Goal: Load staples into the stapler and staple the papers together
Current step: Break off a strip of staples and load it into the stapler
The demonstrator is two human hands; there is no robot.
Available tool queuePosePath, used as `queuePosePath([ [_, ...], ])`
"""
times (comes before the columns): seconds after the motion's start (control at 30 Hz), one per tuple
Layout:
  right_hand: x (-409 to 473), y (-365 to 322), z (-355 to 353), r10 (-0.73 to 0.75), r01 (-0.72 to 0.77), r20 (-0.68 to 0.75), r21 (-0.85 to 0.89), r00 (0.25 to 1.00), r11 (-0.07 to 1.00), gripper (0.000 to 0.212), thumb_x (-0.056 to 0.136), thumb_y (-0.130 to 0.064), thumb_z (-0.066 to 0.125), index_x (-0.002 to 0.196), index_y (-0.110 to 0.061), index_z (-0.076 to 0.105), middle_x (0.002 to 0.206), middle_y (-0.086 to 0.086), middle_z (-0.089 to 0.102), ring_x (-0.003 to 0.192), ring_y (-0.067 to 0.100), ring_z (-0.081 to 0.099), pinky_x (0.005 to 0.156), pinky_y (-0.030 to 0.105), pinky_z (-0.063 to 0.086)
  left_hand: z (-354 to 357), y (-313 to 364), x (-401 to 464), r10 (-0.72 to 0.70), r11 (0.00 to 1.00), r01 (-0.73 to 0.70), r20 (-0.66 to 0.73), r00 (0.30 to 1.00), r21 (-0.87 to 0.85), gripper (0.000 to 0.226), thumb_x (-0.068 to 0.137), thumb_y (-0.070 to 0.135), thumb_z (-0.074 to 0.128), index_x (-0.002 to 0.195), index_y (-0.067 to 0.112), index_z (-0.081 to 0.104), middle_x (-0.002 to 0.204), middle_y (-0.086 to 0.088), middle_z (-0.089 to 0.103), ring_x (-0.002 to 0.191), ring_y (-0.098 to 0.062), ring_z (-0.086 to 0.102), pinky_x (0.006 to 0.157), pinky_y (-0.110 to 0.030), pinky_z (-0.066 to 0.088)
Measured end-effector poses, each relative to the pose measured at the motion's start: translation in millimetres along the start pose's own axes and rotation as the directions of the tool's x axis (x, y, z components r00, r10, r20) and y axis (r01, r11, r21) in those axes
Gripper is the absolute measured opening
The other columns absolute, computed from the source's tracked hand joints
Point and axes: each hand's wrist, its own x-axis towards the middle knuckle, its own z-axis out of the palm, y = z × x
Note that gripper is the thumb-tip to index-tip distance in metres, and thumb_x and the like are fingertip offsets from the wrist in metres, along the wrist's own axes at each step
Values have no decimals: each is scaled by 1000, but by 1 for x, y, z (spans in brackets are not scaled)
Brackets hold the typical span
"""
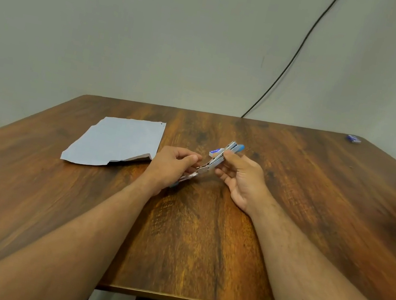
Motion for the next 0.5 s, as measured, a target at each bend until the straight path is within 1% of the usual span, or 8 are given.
queuePosePath([
  [0.07, -1, 0, -3, -13, 13, 21, -24, 1000, 1000, 22, 95, -9, 65, 117, -2, 66, 111, 18, 74, 91, 23, 71, 74, 30, 57, 1, 2, 2, -33, 997, 32, -15, 999, -76, 25, 103, 19, 55, 122, 17, 72, 105, -2, 76, 96, -16, 72, 90, -36, 60],
  [0.13, -2, 0, -5, -45, 47, 39, -64, 998, 997, 25, 94, -6, 66, 119, -4, 65, 113, 17, 75, 95, 23, 72, 77, 32, 58, 6, 4, 3, -42, 987, 34, -52, 998, -159, 28, 103, 18, 55, 127, 15, 69, 104, -3, 75, 96, -16, 73, 91, -37, 61],
  [0.17, -1, 1, -5, -68, 71, 40, -80, 997, 994, 24, 93, -4, 66, 116, -8, 66, 110, 15, 76, 93, 22, 73, 77, 33, 58, 9, 4, 5, 3, 993, -15, -101, 995, -117, 28, 102, 19, 56, 126, 16, 70, 104, -1, 75, 96, -14, 73, 90, -35, 61],
  [0.23, -1, 1, -3, -122, 126, 40, -115, 992, 985, 25, 90, 1, 68, 112, -11, 67, 102, 12, 76, 90, 22, 73, 74, 32, 60, 16, 3, 5, 171, 983, -153, -192, 966, 106, 26, 100, 26, 58, 120, 21, 73, 105, 6, 76, 98, -9, 71, 90, -30, 58],
  [0.27, 0, 2, -3, -141, 147, 49, -136, 989, 980, 28, 89, 3, 69, 113, -11, 67, 100, 12, 75, 90, 23, 73, 74, 32, 60, 19, 2, 4, 251, 959, -211, -212, 945, 191, 26, 100, 29, 59, 119, 23, 75, 108, 7, 76, 101, -7, 69, 90, -28, 56],
  [0.3, 1, 3, -3, -148, 157, 66, -159, 987, 975, 29, 88, 4, 70, 113, -11, 68, 100, 12, 76, 91, 25, 73, 76, 34, 61, 21, 2, 3, 310, 938, -261, -213, 927, 228, 27, 99, 30, 60, 120, 23, 75, 111, 8, 76, 104, -6, 68, 91, -26, 55],
  [0.4, 1, 3, -4, -117, 146, 124, -261, 985, 954, 28, 87, 2, 71, 110, -15, 73, 104, 8, 78, 99, 25, 75, 87, 45, 61, 21, 1, 3, 403, 905, -367, -159, 901, 217, 30, 98, 30, 63, 126, 24, 72, 120, 7, 74, 109, -3, 66, 93, -23, 54],
  [0.5, 1, 4, -5, -162, 205, 141, -390, 977, 897, 28, 88, -3, 72, 109, -22, 76, 105, 2, 78, 102, 21, 74, 89, 48, 61, 20, -2, 4, 425, 898, -399, -134, 895, 184, 28, 95, 29, 68, 122, 24, 74, 115, 8, 76, 107, -3, 68, 97, -33, 57],
])
